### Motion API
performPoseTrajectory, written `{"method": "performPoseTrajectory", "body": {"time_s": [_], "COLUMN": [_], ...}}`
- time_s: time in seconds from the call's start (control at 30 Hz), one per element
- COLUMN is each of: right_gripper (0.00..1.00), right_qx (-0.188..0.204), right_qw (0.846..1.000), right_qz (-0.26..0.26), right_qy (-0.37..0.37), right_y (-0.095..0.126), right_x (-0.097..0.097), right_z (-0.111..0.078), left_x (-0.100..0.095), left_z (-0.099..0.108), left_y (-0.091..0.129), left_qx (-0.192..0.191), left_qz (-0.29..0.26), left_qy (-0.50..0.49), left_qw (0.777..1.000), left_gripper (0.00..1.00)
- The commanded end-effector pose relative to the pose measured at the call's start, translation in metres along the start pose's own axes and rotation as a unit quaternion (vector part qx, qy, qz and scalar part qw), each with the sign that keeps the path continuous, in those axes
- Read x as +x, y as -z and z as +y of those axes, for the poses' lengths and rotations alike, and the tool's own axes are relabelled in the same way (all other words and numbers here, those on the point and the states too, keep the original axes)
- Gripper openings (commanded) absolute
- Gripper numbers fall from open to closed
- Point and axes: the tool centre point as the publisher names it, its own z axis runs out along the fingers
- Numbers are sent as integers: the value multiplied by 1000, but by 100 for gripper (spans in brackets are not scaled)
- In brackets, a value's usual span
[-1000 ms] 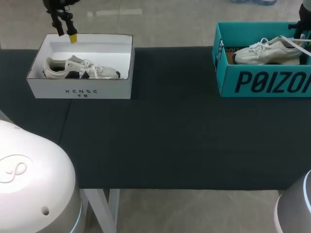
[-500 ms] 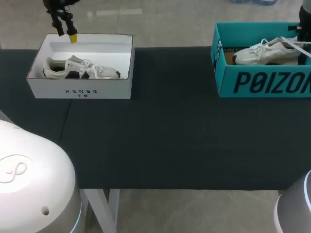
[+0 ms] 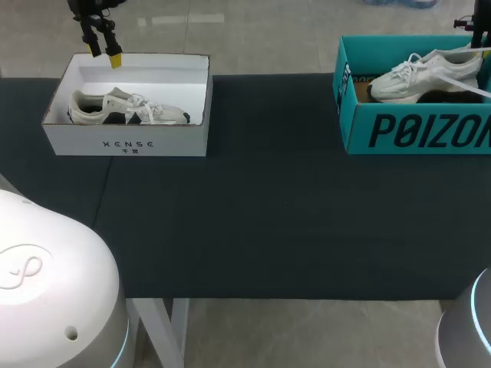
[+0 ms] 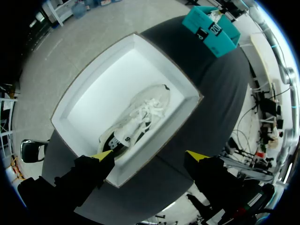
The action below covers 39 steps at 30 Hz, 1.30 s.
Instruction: Take the shoe out of the shoebox, open the shoe tongue, remove and reinsert the insole, then place the shoe into the shoebox
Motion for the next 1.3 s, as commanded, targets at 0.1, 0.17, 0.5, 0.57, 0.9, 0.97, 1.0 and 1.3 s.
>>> {"method": "performPoseTrajectory", "body": {"time_s": [0.1,0.17,0.5,0.57,0.9,0.97,1.0,1.3], "right_gripper": [0,0,0,0,0,0,0,0], "right_qx": [171,158,97,80,25,0,-3,-94], "right_qw": [985,987,994,995,997,997,996,989], "right_qz": [-13,-19,-51,-52,-55,-63,-62,-38], "right_qy": [-3,3,9,8,43,40,59,104], "right_y": [77,92,157,165,169,171,171,189], "right_x": [13,20,57,63,66,65,65,52], "right_z": [0,-2,-17,-19,-15,-8,-3,30], "left_x": [-1,-1,-1,-1,-1,-1,-1,-1], "left_z": [0,0,0,0,0,0,0,0], "left_y": [1,1,1,1,1,1,1,1], "left_qx": [-2,-2,-2,-2,-2,-2,-2,-2], "left_qz": [1,1,1,1,1,1,1,1], "left_qy": [0,0,0,0,0,0,0,0], "left_qw": [1000,1000,1000,1000,1000,1000,1000,1000], "left_gripper": [100,100,100,100,100,100,100,100]}}
